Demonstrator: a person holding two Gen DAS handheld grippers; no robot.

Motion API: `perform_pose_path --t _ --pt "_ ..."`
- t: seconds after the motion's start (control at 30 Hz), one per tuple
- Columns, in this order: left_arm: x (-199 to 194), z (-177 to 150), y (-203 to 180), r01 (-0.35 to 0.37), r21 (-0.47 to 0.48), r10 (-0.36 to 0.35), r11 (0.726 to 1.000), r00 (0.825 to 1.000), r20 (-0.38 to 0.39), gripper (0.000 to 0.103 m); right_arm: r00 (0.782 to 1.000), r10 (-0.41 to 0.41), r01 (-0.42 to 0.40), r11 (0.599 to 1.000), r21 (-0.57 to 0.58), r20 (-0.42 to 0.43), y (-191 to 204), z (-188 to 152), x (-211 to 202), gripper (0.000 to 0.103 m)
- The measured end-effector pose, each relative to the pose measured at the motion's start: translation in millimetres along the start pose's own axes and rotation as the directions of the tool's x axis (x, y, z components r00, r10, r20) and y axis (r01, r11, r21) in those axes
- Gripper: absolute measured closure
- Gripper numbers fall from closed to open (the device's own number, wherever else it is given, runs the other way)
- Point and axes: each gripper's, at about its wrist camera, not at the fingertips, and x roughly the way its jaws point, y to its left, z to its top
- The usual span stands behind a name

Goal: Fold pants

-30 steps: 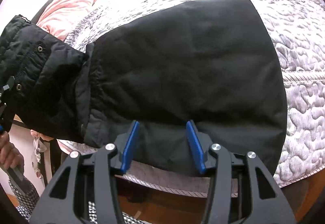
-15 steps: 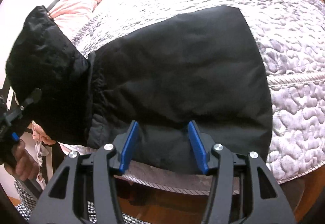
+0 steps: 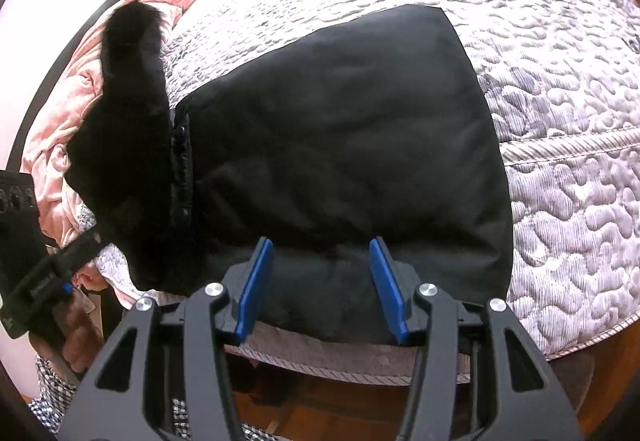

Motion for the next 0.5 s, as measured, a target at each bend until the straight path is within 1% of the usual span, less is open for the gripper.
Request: perform_pose_path --t 0.03,0.07,0.17,0.23,0.27,0.33,0.37,0.4,0.47,0.5 --pt "5.5 -2.4 -0.8 -0.004 -0.002 0.004 1.0 1.0 -0.017 0.054 1.0 -0.002 0.002 1.0 -0.001 -0.001 -1.4 1.1 -0.2 0.052" --pt "9.6 -5.3 -2.2 -0.011 -0.003 0.011 1.0 1.0 -0.029 0.052 1.0 -0.004 0.004 1.0 -0.002 -0.003 -1.5 1.8 0.2 0.052" --pt "8.8 -10.0 -7.0 -0.032 0.003 0.032 0.999 0.998 -0.061 0.04 1.0 -0.006 0.006 1.0 -0.005 -0.009 0.7 4.7 2.7 0.05" --pt "-7.5 -11.3 -8.7 -0.002 -0.01 0.002 1.0 0.998 -0.062 0.03 1.0 -0.009 0.009 1.0 -0.007 -0.011 3.3 5.1 3.6 0.048" --pt "-17.0 -11.1 -8.2 0.008 -0.015 -0.009 1.0 0.998 -0.057 0.029 1.0 -0.015 0.015 1.0 -0.011 -0.011 3.8 6.1 3.5 0.047" --pt "-40.8 -9.9 -5.8 0.042 -0.021 -0.043 0.999 0.998 -0.039 0.021 1.0 -0.025 0.024 1.0 -0.016 -0.009 3.6 9.6 3.0 0.042" --pt "-50.1 -8.3 -2.9 0.052 -0.025 -0.053 0.998 0.998 -0.027 0.02 1.0 -0.028 0.027 1.0 -0.015 -0.008 3.3 11.2 2.4 0.04" --pt "-57.9 -5.5 0.6 0.045 -0.03 -0.045 0.999 0.999 -0.014 0.017 1.0 -0.03 0.03 1.0 -0.009 -0.006 2.5 12.7 0.5 0.039" --pt "-65.4 -0.5 15.0 -0.033 -0.037 0.033 0.999 0.999 0.009 0.016 1.0 -0.026 0.026 0.999 0.022 0.013 -0.3 16.7 -5.3 0.038" --pt "-65.1 0.2 24.1 -0.083 -0.041 0.084 0.996 0.996 0.016 0.016 0.999 0.001 -0.002 0.999 0.042 0.035 -0.4 19.3 -12.0 0.035"
